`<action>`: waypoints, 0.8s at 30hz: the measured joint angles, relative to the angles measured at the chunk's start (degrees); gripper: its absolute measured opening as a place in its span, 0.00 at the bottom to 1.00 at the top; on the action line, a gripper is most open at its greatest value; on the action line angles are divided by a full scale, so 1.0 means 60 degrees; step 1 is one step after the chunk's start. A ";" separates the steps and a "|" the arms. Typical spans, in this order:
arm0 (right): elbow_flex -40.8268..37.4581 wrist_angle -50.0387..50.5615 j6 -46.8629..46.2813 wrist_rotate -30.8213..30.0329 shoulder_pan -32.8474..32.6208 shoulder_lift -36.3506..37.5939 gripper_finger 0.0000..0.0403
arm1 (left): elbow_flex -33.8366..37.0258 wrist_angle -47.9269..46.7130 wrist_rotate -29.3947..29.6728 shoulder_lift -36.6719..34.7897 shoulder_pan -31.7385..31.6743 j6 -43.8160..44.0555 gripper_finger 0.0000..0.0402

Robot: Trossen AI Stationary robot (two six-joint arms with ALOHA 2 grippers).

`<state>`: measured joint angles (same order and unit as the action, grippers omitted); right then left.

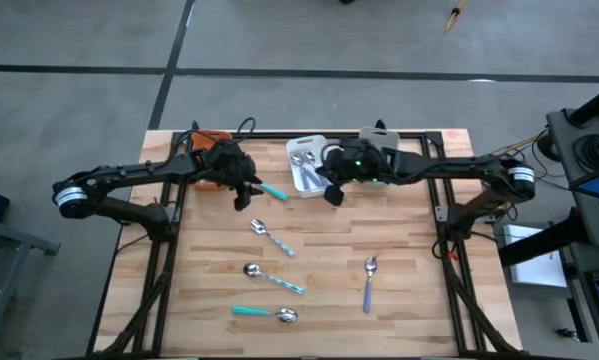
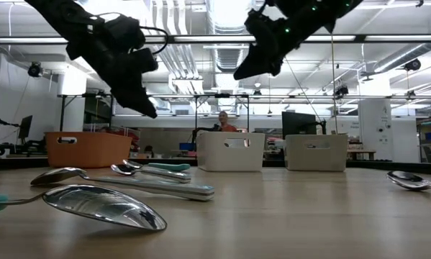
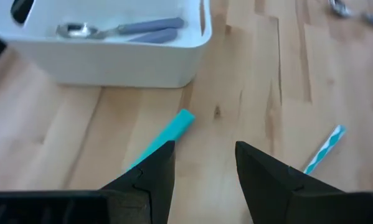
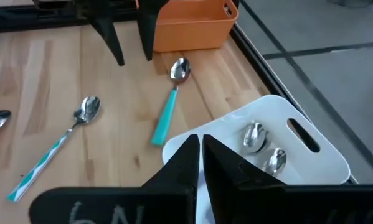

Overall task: Sort silverware by color (type)
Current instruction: Put the blue spoon into the gray bin

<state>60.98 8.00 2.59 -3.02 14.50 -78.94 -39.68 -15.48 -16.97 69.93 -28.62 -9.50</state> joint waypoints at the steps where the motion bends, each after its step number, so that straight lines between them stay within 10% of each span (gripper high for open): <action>1: -0.0188 -0.0176 0.0015 0.0000 0.0000 0.0121 0.03 | 0.0000 0.0004 0.0004 0.0013 0.0000 -0.0329 0.37; 24: -0.0687 -0.1355 0.2129 0.0422 0.0816 0.0641 0.03 | 0.0000 0.1342 0.1767 0.2982 -0.0213 -0.2573 0.37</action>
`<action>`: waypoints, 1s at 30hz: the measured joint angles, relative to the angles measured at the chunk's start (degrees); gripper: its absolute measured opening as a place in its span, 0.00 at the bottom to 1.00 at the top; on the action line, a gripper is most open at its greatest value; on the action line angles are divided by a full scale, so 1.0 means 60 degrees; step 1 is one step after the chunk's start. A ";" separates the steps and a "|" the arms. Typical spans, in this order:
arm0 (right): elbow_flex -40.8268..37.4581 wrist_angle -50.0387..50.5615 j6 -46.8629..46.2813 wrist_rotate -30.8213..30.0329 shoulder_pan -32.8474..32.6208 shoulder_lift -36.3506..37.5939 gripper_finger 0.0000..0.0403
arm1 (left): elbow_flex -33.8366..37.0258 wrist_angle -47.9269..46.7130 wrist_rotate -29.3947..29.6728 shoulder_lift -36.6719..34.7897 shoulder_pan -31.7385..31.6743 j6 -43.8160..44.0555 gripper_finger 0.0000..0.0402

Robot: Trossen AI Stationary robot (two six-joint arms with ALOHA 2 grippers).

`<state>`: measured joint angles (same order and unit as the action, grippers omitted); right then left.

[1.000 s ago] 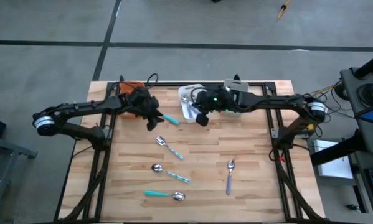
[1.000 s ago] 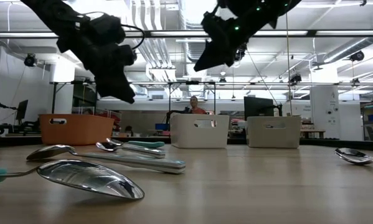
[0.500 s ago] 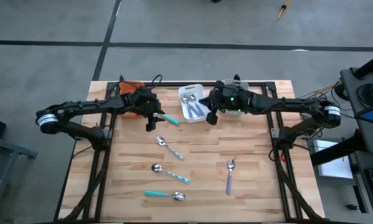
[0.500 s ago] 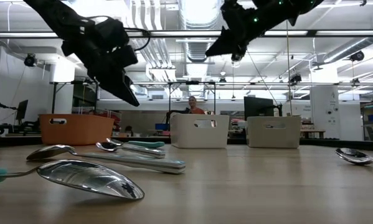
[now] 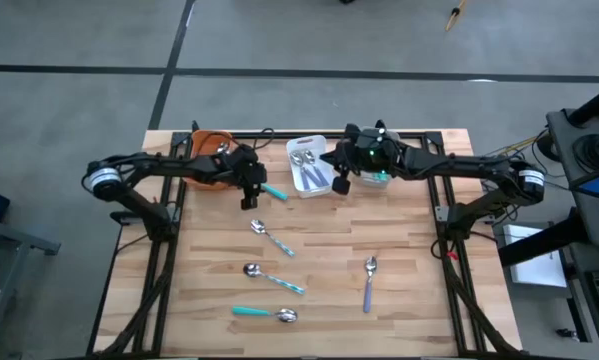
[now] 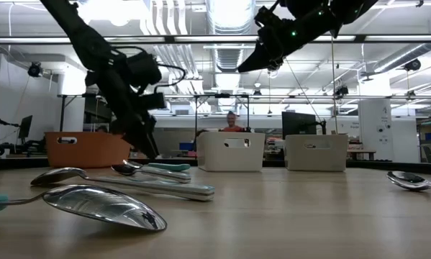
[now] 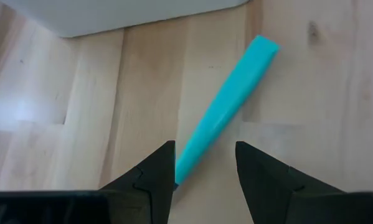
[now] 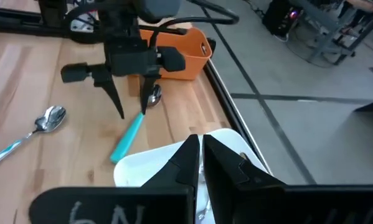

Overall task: Sort silverware by color (type)
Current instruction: Put the blue spoon into the gray bin

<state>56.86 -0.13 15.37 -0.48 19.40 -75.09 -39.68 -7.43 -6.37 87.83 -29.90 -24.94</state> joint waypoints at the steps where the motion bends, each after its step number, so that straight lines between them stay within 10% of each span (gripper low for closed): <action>1: 0.0000 0.0028 -0.0073 0.0098 0.0072 0.0000 0.03 | 0.0000 0.0140 0.0000 0.0135 -0.0001 0.0014 0.37; 14: 0.0000 0.0185 -0.0333 0.0184 0.0230 0.0000 0.03 | -0.0040 0.0836 -0.0039 0.1194 0.0002 0.0263 0.36; 30: -0.0004 0.0180 -0.0563 0.0177 0.0231 0.0000 0.03 | -0.0004 0.0664 -0.1833 0.1160 0.0460 0.1418 0.11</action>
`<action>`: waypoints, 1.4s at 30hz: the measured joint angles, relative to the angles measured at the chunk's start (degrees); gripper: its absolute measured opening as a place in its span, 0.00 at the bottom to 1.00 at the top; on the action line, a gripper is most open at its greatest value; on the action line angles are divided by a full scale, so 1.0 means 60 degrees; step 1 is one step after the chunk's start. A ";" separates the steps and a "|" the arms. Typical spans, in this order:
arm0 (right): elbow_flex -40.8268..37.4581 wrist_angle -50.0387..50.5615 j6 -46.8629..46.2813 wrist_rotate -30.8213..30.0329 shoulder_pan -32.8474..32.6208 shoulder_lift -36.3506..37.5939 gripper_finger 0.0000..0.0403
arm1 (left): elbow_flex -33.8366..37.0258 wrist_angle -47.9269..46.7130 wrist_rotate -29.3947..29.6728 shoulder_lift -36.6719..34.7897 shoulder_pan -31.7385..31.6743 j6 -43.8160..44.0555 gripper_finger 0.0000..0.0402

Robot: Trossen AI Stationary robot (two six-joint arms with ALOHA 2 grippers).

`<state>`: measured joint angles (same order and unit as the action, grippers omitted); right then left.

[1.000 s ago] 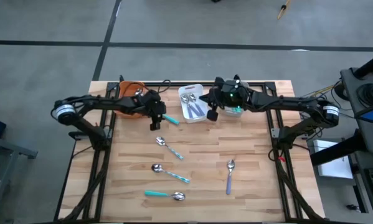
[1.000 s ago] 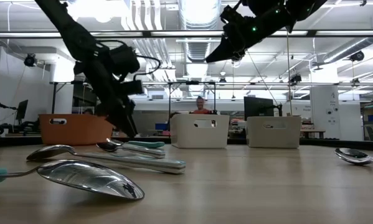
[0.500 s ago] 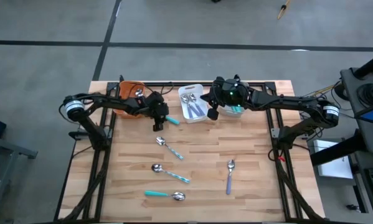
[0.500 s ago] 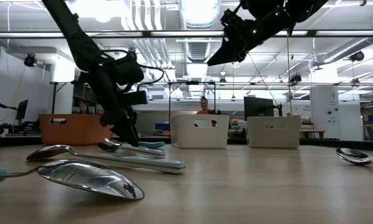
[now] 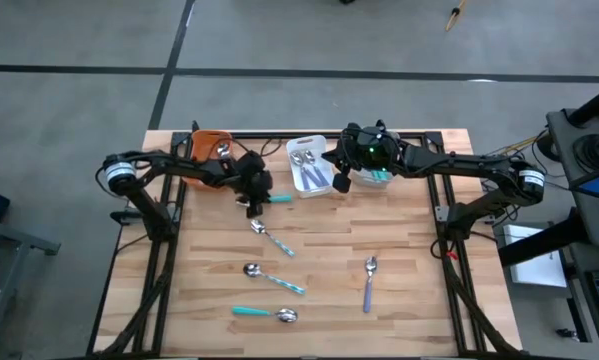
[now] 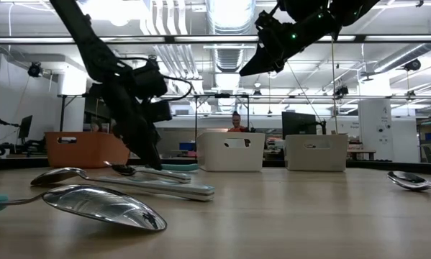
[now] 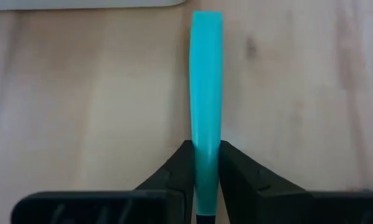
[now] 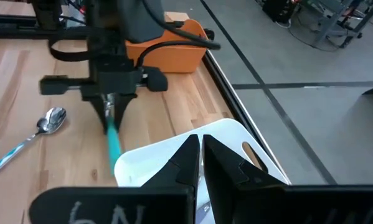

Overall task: Sort silverware by color (type)
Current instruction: Put the blue spoon into the gray bin

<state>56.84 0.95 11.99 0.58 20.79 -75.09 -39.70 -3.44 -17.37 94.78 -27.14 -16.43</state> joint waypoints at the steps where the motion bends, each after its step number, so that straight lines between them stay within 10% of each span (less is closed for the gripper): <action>1: 0.0000 0.0000 -0.0004 0.0000 0.0002 0.0000 0.03 | 0.0000 0.0000 -0.0021 0.0000 0.0094 0.0068 0.11; 42: 0.0506 -0.0499 -0.3614 -0.0274 -0.2603 -0.0707 0.03 | -0.0251 0.0116 -0.0150 -0.1001 0.1798 -0.0412 0.20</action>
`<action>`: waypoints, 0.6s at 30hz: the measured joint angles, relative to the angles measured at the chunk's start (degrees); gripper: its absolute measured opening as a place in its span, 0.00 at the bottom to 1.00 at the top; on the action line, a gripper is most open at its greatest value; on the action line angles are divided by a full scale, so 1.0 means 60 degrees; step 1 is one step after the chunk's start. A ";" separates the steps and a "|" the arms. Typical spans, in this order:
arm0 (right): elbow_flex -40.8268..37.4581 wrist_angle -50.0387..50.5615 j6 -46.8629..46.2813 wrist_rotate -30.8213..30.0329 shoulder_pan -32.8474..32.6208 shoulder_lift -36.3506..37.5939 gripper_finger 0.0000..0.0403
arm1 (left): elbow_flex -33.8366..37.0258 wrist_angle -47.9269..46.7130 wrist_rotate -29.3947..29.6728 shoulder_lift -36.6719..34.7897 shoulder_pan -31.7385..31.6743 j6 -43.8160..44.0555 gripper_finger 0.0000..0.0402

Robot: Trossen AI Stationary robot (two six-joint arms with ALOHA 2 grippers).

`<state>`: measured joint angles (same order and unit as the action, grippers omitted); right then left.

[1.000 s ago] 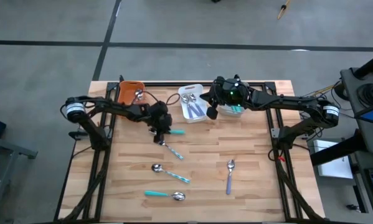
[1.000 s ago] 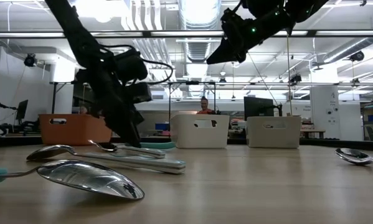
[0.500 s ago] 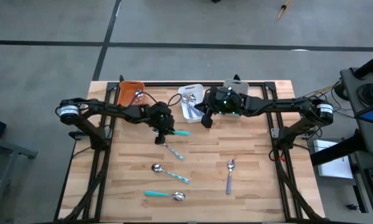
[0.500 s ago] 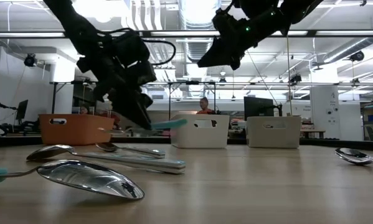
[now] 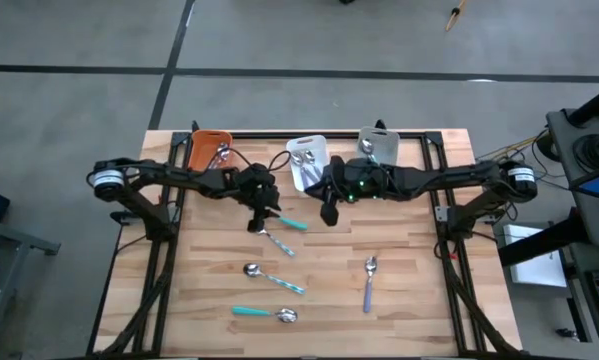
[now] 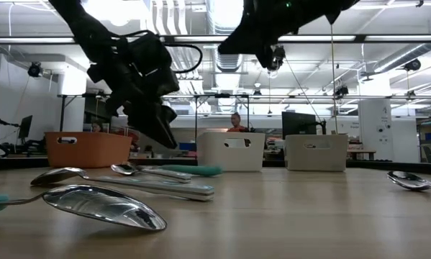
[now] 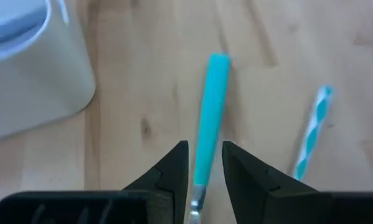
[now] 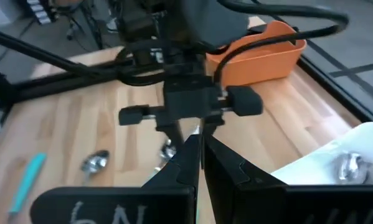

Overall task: Sort silverware by color (type)
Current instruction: Put the blue spoon into the gray bin

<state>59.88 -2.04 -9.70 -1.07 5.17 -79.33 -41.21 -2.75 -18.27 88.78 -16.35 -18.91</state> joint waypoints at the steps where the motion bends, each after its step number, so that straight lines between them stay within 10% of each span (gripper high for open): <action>1: 0.0016 0.0000 -0.0187 -0.0212 -0.0112 0.0000 0.03 | 0.0000 0.0016 -0.0162 -0.0086 0.0010 -0.0003 0.20; 18: 0.2401 0.1796 -0.0222 -0.1598 -0.1227 -0.2405 0.03 | 0.1386 0.1330 -0.0798 -0.4537 0.0032 0.0178 0.20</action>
<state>74.28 8.73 -11.03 -10.66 -2.20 -93.76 -32.90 5.23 -23.06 61.55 -16.16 -17.84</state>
